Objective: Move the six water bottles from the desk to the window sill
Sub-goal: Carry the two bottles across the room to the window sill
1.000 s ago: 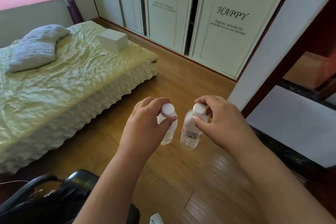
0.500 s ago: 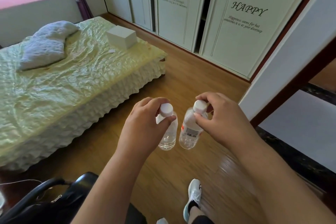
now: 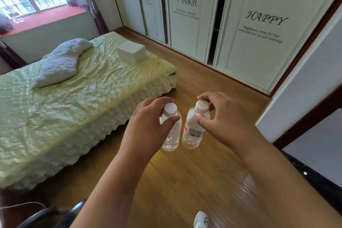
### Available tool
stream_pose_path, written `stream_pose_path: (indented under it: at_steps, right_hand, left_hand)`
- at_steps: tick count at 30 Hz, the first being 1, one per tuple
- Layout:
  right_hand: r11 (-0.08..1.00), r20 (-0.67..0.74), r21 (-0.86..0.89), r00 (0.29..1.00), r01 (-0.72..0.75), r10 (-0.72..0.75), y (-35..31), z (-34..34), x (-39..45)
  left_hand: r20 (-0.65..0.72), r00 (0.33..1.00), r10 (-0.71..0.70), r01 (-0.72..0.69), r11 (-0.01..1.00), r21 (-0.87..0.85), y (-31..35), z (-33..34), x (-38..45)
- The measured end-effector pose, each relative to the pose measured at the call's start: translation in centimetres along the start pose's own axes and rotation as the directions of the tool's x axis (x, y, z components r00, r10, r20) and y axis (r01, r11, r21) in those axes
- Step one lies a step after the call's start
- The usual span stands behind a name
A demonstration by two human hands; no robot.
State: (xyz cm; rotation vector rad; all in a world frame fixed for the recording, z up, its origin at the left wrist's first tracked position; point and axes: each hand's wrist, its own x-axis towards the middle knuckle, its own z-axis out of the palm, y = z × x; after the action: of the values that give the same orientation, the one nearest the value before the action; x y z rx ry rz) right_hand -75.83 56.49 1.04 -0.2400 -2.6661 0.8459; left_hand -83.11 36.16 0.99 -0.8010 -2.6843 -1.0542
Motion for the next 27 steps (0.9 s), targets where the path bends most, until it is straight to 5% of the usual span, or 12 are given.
stream_pose_path:
  at_steps: [11, 27]
  right_hand:
    - [1.0, 0.018, -0.02, 1.0, 0.004, -0.003, 5.7, -3.5, 5.3]
    - [0.972, 0.016, -0.083, 0.975, -0.221, 0.223, 10.3, -3.1, 16.0]
  left_hand:
    - [0.001, 1.0, 0.008, -0.008, 0.996, -0.092, 3.4, 5.5, 6.1]
    - [0.101, 0.992, 0.077, -0.061, 0.986, -0.153, -0.6, 11.5, 20.5]
